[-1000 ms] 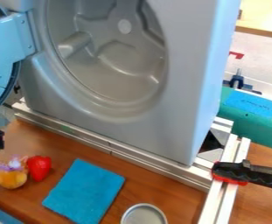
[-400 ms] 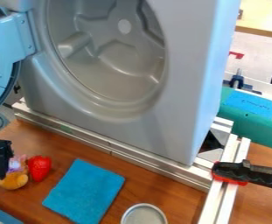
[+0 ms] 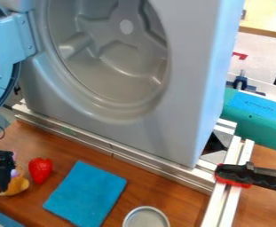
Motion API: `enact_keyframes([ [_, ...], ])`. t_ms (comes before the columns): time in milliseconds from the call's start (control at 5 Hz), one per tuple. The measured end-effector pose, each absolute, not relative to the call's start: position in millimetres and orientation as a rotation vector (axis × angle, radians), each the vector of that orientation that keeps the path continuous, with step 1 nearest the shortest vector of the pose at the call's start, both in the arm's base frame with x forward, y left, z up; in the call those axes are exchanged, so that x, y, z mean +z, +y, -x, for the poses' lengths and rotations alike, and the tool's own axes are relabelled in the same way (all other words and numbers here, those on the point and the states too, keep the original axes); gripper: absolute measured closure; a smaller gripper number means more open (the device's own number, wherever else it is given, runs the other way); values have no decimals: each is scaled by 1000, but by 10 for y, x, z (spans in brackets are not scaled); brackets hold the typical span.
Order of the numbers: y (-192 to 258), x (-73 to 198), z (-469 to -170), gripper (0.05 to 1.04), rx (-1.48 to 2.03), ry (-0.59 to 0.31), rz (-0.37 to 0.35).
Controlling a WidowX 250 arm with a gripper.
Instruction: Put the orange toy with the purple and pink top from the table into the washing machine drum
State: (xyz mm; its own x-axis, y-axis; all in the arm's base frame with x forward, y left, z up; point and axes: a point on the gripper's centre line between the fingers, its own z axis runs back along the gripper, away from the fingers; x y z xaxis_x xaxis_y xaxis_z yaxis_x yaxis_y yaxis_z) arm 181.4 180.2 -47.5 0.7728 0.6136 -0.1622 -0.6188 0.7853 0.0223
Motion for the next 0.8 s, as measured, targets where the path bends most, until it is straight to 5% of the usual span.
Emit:
enact_keyframes([
  [600,1785,-601,-1909,773,654,113,60],
  [800,1751,-594,-1942,884,644,98,87],
])
